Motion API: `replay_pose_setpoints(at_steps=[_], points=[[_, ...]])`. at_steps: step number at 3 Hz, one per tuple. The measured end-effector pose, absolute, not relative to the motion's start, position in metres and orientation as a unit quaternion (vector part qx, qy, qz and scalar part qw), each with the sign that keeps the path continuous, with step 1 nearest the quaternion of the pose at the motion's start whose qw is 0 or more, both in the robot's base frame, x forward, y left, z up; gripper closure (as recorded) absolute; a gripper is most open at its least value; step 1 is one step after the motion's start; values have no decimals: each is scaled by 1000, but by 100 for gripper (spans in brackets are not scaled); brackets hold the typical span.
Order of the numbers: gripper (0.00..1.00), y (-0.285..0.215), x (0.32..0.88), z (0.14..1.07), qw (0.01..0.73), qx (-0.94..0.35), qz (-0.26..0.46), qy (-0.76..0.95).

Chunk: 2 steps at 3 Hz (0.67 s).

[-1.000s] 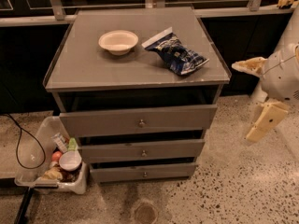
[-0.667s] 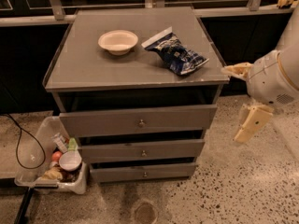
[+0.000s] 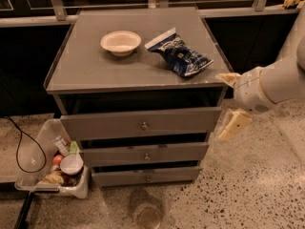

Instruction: Open top drawer

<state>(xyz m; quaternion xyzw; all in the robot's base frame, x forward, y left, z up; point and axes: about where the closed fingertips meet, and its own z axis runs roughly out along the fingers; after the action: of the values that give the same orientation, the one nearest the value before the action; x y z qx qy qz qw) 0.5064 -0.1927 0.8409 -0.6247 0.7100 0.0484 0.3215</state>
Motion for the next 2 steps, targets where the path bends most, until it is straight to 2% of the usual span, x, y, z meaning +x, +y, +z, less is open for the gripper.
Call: replay_pose_setpoints(at_steps=[2], points=[[0,-191,564,768,351,-603,79,712]])
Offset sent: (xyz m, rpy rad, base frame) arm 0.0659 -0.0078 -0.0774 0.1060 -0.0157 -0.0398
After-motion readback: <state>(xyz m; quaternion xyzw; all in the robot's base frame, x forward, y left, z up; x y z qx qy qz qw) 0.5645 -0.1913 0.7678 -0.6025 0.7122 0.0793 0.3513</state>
